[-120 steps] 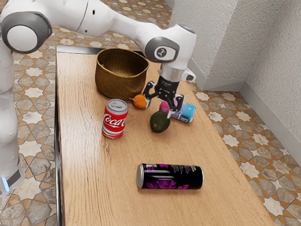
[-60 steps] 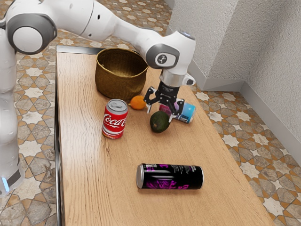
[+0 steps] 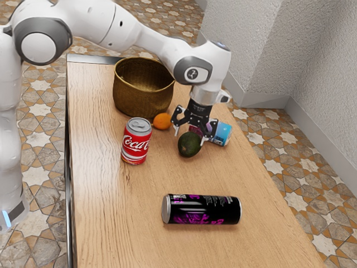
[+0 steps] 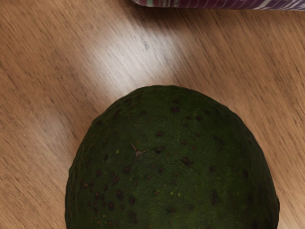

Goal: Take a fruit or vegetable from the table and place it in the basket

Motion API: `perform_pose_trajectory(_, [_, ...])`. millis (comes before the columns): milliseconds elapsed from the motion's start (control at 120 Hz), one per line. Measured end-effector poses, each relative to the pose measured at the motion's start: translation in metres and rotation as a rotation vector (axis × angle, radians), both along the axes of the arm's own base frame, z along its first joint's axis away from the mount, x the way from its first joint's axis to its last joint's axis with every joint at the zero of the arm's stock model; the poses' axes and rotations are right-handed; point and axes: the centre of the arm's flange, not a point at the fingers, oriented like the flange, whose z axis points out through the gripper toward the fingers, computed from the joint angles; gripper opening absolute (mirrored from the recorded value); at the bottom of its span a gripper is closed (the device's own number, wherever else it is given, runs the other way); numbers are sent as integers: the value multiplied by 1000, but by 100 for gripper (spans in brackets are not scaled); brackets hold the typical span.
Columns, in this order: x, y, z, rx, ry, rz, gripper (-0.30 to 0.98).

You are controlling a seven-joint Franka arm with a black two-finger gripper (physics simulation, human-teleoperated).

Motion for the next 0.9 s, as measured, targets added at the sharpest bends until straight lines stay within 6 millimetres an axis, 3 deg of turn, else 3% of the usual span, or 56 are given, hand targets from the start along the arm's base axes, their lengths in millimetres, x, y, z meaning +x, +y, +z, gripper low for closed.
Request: perform_pose_trajectory(900, [17, 10, -31, 15, -30, -14, 69])
